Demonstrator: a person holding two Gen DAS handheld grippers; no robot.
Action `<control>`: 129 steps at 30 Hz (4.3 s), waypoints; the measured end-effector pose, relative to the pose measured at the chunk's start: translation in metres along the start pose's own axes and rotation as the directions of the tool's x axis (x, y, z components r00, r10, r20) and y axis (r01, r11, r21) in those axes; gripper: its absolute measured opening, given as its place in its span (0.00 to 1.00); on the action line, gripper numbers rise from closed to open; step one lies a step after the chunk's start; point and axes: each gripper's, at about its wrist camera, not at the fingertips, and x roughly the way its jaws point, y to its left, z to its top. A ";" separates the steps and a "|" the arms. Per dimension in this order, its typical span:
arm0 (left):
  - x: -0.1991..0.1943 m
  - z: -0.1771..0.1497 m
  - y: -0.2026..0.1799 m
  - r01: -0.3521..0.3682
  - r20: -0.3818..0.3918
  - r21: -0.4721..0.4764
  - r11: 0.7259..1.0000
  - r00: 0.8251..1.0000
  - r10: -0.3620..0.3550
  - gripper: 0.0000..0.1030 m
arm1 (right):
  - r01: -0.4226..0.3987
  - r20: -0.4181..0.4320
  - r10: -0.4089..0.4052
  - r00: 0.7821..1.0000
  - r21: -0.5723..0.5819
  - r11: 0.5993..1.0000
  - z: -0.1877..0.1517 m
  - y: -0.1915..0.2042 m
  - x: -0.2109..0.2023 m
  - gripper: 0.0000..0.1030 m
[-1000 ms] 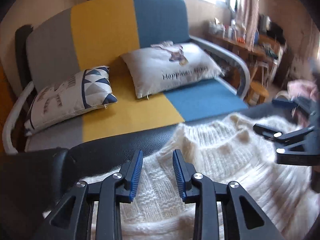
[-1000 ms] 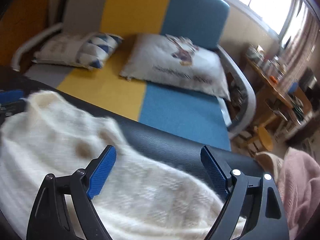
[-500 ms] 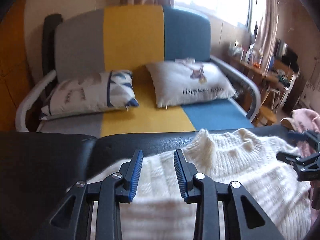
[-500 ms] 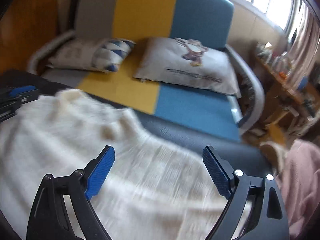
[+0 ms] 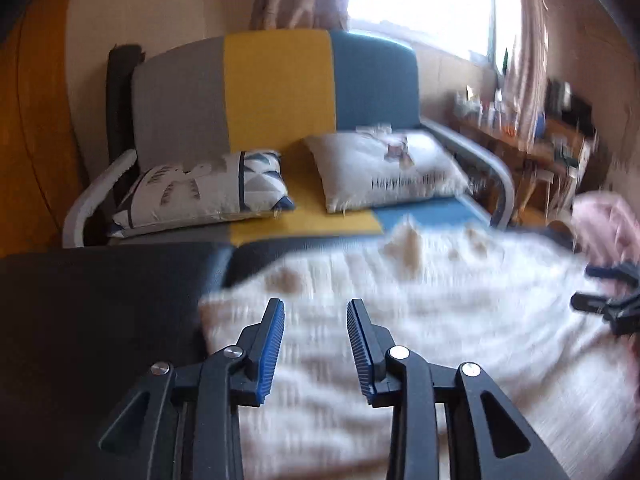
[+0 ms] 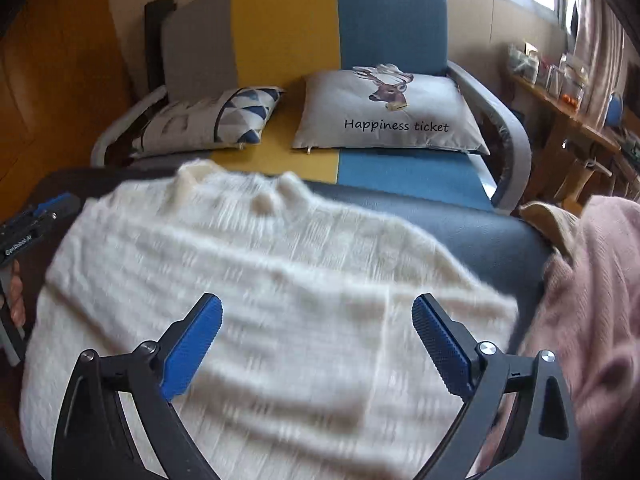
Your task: Fold clothes
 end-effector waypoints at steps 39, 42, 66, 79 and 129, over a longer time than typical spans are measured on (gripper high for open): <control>-0.180 -0.187 -0.026 0.038 -0.129 -0.159 0.987 0.990 -0.059 0.34 | -0.016 -0.054 0.014 0.998 -0.042 0.999 -0.240 0.087 -0.131 0.98; -0.200 -0.196 -0.023 0.041 -0.102 -0.178 0.983 0.993 -0.060 0.34 | -0.071 -0.025 0.071 0.997 -0.005 0.997 -0.240 0.087 -0.147 0.97; -0.214 -0.235 -0.002 0.123 -0.126 -0.201 0.972 0.981 -0.150 0.34 | -0.129 -0.041 0.126 0.991 -0.070 0.989 -0.269 0.119 -0.168 0.99; -0.219 -0.230 -0.029 0.120 -0.143 -0.094 0.988 0.981 -0.133 0.34 | -0.213 -0.038 0.213 0.976 0.015 0.977 -0.281 0.103 -0.184 0.99; -0.216 -0.250 0.026 0.126 -0.183 -0.307 0.943 0.965 -0.188 0.35 | -0.146 -0.110 0.145 0.983 -0.002 0.989 -0.292 0.089 -0.178 1.00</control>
